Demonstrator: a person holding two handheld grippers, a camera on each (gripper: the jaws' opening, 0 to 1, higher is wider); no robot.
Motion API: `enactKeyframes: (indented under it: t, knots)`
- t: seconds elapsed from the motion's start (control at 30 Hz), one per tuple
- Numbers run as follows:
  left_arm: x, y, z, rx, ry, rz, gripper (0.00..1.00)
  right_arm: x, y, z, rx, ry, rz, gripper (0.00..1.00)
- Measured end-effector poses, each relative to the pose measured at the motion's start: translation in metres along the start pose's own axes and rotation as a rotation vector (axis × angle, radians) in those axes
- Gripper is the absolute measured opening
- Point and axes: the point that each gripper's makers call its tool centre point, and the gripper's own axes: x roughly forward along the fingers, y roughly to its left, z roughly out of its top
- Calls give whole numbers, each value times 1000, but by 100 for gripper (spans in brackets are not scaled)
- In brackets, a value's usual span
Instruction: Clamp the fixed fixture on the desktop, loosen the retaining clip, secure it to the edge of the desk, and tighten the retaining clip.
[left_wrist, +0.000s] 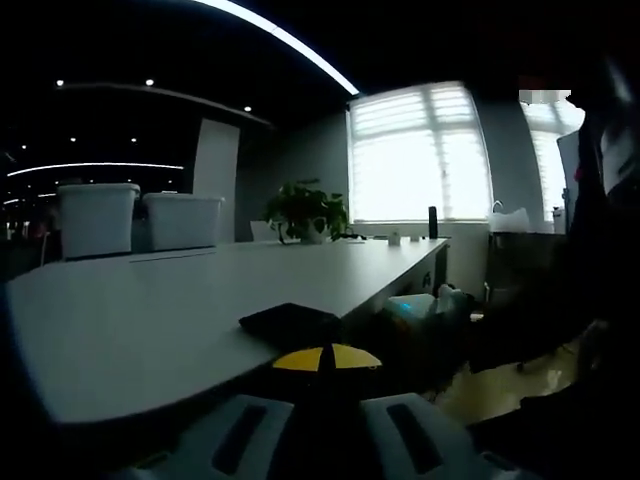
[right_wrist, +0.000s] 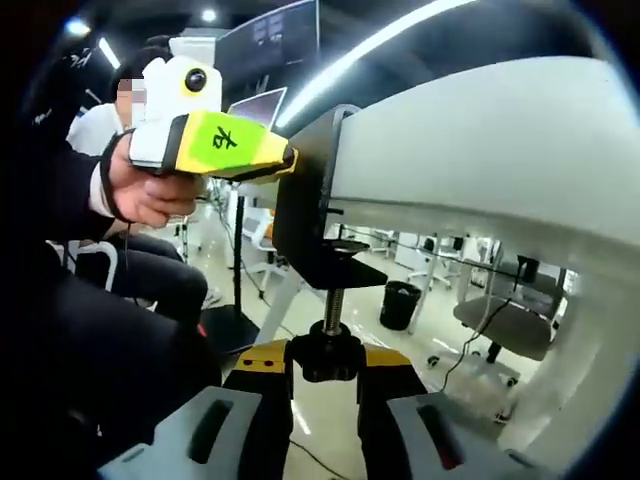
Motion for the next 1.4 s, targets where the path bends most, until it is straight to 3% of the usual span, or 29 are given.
enactKeyframes:
  t: [0.1, 0.23, 0.3, 0.4, 0.47, 0.63, 0.73, 0.8, 0.97, 1.23, 1.4]
  knots:
    - [5, -4, -2, 6, 7, -20, 1, 0, -1, -1, 1, 3, -4, 23]
    - [8, -7, -2, -2, 9, -36, 1, -2, -6, -5, -36, 49, -93, 26]
    - [7, -8, -2, -4, 8, -40, 1, -7, -11, -2, -28, 42, -196, 35]
    - [4, -6, -3, 1, 8, -42, 1, -13, -13, 2, 54, 33, -328, 48]
    - [-1, -3, -2, 6, 2, -43, 1, -15, -23, 1, 71, 42, -437, 48]
    - [-7, 0, 1, 16, -10, -60, 1, -15, -19, -1, 93, 92, -691, 49]
    - [-11, 2, 2, 8, -21, -66, 1, -14, -14, -1, 132, 95, -777, 48]
    - [-11, 2, 2, 2, -27, -70, 1, -14, -14, 1, 90, 99, -808, 46]
    - [-11, 2, 2, -4, -37, -74, 1, -12, -14, -3, 117, 116, -849, 45]
    - [-13, 3, 3, -26, -59, -71, 1, -13, -24, 1, 79, 133, -877, 27]
    - [-12, 3, 3, -22, -59, -66, 1, -11, -23, 0, 81, 135, -822, 25]
